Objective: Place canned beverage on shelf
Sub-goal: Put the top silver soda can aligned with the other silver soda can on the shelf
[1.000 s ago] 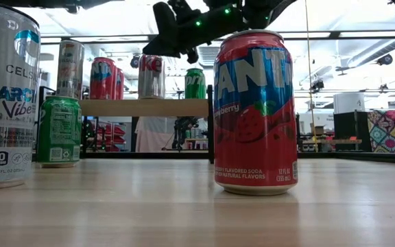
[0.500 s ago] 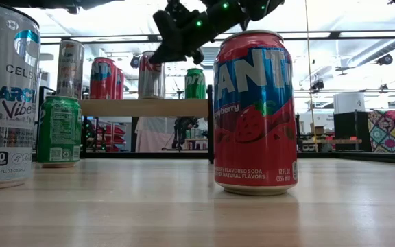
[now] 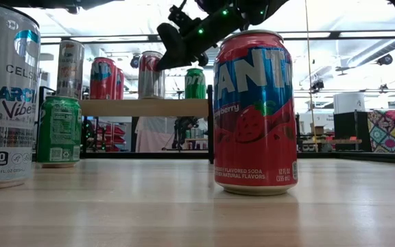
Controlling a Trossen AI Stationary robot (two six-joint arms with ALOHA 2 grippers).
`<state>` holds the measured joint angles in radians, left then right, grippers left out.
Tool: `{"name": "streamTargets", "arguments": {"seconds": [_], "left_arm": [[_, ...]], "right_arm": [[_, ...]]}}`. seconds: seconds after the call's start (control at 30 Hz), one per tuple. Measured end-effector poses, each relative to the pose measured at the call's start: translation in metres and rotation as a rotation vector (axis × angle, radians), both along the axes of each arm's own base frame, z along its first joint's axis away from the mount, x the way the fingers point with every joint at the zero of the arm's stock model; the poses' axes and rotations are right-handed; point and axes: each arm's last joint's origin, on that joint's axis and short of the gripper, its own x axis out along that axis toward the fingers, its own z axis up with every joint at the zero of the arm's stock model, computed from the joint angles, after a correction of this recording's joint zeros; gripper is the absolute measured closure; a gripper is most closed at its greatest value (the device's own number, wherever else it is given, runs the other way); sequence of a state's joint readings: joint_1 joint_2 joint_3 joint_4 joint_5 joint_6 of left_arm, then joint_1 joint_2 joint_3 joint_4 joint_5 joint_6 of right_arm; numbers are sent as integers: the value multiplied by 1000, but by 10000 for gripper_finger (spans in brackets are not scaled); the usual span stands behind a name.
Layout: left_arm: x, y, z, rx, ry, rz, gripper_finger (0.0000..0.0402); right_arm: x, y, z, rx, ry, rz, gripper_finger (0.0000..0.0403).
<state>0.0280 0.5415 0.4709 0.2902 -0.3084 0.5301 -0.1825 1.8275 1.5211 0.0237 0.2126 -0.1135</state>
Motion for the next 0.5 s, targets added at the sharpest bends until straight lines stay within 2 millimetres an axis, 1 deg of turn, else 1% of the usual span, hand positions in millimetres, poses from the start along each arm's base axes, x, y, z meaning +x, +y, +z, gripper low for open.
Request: {"name": "streamTargets", "arguments": {"seconds": [0.07, 0.3, 0.5], "left_arm": [[0, 0, 0, 0, 0, 0, 402], [0, 0, 0, -2, 0, 8, 402], [0, 1, 0, -5, 0, 24, 402]], "right_arm": [[0, -1, 0, 0, -2, 0, 394], [5, -2, -10, -11, 13, 5, 394], [7, -4, -11, -17, -1, 1, 394]]}}
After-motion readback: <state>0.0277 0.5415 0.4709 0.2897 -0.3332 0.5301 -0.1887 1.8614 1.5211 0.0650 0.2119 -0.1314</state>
